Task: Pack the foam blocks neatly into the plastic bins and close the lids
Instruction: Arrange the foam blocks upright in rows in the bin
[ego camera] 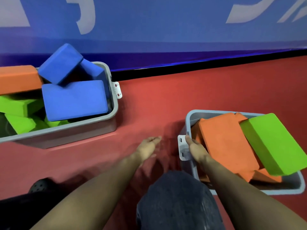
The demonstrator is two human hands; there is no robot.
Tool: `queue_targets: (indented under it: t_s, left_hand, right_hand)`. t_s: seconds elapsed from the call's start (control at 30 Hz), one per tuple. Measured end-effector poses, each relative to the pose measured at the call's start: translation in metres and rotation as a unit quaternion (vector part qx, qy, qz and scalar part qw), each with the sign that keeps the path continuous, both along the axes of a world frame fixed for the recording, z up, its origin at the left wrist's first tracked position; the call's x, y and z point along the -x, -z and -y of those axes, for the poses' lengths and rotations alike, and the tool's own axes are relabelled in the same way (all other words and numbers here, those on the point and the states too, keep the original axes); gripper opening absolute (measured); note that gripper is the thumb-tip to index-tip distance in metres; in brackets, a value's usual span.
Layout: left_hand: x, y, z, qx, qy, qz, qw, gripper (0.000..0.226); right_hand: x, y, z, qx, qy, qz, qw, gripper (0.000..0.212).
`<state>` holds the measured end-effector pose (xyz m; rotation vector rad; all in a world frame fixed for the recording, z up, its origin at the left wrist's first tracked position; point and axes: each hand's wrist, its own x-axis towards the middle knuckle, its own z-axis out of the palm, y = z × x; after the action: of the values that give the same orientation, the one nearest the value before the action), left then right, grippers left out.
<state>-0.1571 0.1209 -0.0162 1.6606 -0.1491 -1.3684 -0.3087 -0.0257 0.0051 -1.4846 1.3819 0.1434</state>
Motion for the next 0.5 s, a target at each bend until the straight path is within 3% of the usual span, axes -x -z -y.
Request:
queue_targets:
  t_s: [0.1,0.23,0.37,0.5]
  left_hand:
    - [0.008,0.009,0.008,0.009,0.001,-0.046,0.999,0.024]
    - [0.008,0.014,0.01,0.03,-0.035,-0.097,0.994,0.025]
    - [-0.01,0.019,-0.005,0.011,-0.076,-0.073,0.994,0.033]
    - [-0.033,0.021,-0.024,-0.024,-0.095,-0.082,0.992,0.033]
  right_hand:
    - [-0.013,0.016,-0.002,-0.035,-0.015,0.018,0.999,0.08]
    - [-0.049,0.005,-0.032,-0.15,-0.035,0.054,0.987,0.053]
    - [-0.079,-0.001,-0.061,-0.185,-0.113,0.074,0.973,0.051]
    - [-0.092,-0.004,-0.083,-0.12,-0.192,0.095,0.969,0.053]
